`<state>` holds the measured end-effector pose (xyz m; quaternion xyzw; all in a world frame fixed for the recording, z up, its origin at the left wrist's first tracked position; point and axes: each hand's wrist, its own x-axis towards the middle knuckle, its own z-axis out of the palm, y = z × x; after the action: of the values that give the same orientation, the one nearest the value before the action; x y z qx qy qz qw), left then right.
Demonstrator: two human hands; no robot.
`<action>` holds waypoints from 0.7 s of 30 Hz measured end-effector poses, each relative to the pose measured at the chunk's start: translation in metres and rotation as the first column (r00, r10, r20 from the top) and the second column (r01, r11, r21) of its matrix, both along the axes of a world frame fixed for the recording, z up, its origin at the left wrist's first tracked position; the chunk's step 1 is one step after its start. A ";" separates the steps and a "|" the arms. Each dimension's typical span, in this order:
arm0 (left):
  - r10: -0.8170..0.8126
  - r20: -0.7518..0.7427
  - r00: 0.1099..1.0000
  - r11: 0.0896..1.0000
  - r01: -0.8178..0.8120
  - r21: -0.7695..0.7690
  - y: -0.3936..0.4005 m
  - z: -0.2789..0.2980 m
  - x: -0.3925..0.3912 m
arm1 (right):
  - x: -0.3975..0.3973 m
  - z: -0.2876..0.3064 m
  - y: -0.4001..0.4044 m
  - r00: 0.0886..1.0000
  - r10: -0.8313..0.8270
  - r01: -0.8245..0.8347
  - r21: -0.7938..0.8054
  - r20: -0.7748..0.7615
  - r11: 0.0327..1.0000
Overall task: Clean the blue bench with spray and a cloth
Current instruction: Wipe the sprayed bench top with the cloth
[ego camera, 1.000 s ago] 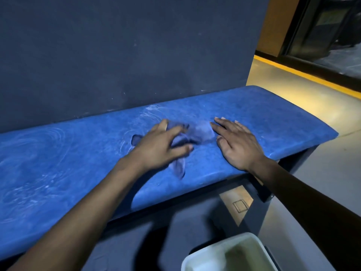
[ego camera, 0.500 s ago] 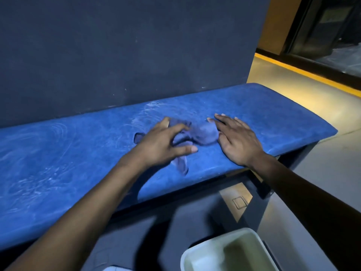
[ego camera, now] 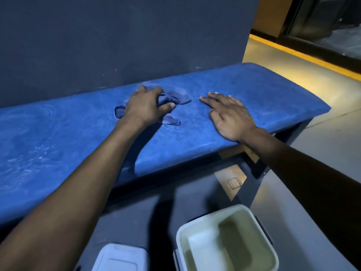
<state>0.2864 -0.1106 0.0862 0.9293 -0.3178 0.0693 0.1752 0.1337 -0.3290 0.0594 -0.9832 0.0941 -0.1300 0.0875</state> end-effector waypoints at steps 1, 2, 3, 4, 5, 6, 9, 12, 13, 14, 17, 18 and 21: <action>-0.060 0.002 0.998 0.998 0.060 0.007 0.009 0.001 -0.021 | 0.000 0.000 0.001 1.000 -0.002 0.002 -0.007 -0.004 1.000; -0.121 0.025 0.992 0.993 0.122 -0.008 0.020 0.001 -0.044 | 0.000 0.001 0.002 1.000 -0.003 0.003 -0.013 -0.007 1.000; -0.169 0.053 0.984 0.984 0.171 -0.053 0.032 0.001 -0.073 | -0.001 0.002 0.003 1.000 -0.001 0.001 -0.015 -0.009 1.000; -0.219 0.066 0.974 0.965 0.226 -0.131 0.043 -0.004 -0.104 | -0.002 0.003 0.004 1.000 0.003 -0.004 -0.015 -0.013 1.000; -0.273 0.102 0.956 0.936 0.289 -0.199 0.053 -0.014 -0.134 | -0.003 0.003 0.005 1.000 0.007 -0.007 -0.012 -0.017 1.000; -0.310 0.160 0.937 0.908 0.341 -0.243 0.059 -0.029 -0.163 | -0.004 0.004 0.006 1.000 0.008 -0.009 -0.006 -0.023 1.000; -0.432 0.110 0.895 0.834 0.443 -0.329 0.062 -0.094 -0.228 | -0.007 0.007 0.006 0.998 0.025 -0.025 -0.007 -0.051 1.000; -0.487 -0.138 0.863 0.833 0.410 -0.371 0.051 -0.177 -0.256 | -0.006 0.009 0.004 0.997 0.041 -0.042 -0.015 -0.068 0.999; -0.487 -0.177 0.855 0.857 0.428 -0.289 0.046 -0.206 -0.261 | -0.005 0.008 0.003 0.996 0.042 -0.043 -0.013 -0.074 0.999; -0.473 -0.207 0.856 0.875 0.429 -0.225 0.043 -0.231 -0.267 | -0.005 0.008 0.002 0.996 0.044 -0.046 -0.015 -0.080 0.999; -0.436 -0.325 0.840 0.898 0.428 -0.098 0.038 -0.291 -0.284 | -0.004 0.006 0.001 0.995 0.046 -0.048 -0.025 -0.086 0.999; -0.422 -0.358 0.833 0.901 0.430 -0.062 0.038 -0.303 -0.292 | -0.005 0.006 0.001 0.996 0.044 -0.046 -0.023 -0.080 0.999; -0.432 -0.398 0.809 0.871 0.489 0.049 0.044 -0.342 -0.304 | -0.006 0.003 0.002 0.999 0.029 -0.030 -0.038 -0.041 0.999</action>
<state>-0.0172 -0.0669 -0.2555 0.8302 -0.4989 -0.1776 0.1740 0.1279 -0.3273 0.0629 -0.9884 0.0788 -0.1104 0.0686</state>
